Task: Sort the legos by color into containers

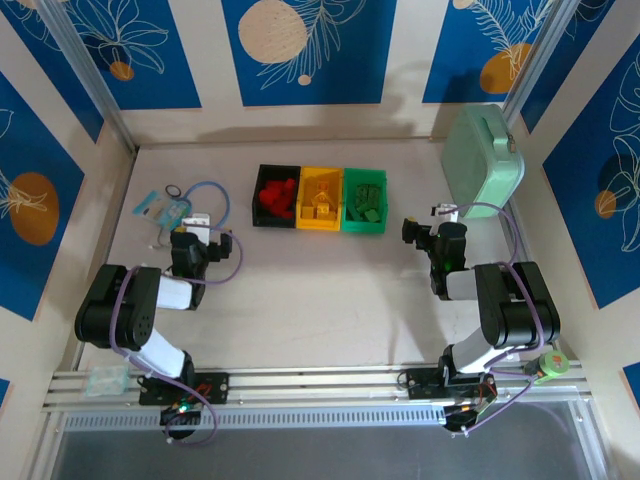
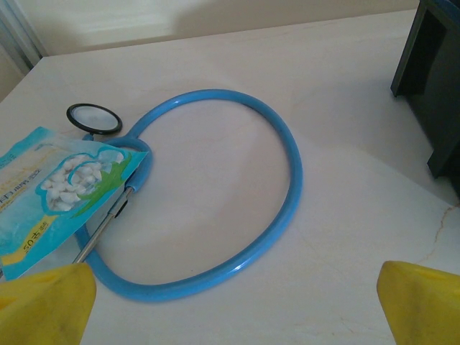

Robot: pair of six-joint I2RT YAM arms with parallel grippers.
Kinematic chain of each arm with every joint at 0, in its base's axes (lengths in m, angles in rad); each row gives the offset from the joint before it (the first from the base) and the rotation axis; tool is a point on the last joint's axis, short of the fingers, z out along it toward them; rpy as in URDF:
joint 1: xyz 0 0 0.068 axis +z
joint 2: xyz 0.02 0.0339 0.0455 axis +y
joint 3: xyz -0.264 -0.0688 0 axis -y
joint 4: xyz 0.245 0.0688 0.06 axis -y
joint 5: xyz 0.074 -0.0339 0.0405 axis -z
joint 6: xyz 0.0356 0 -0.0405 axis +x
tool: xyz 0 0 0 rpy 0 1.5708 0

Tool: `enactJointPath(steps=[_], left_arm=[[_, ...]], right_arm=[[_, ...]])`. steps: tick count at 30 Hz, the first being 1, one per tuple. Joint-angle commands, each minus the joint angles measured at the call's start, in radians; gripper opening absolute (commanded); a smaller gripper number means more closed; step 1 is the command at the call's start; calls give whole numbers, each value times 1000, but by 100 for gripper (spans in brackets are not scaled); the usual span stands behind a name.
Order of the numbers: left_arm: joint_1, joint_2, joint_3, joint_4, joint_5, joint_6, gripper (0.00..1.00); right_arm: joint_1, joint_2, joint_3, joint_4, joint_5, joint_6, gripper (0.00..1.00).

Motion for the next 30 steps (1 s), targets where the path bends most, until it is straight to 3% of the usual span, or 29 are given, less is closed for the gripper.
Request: enactJointPath(steps=[1, 30], left_arm=[[2, -15, 14, 2, 18, 8, 100], [2, -13, 16, 1, 19, 8, 100]], right_arm=[[2, -16, 3, -2, -11, 10, 99], [2, -17, 3, -2, -10, 11, 99]])
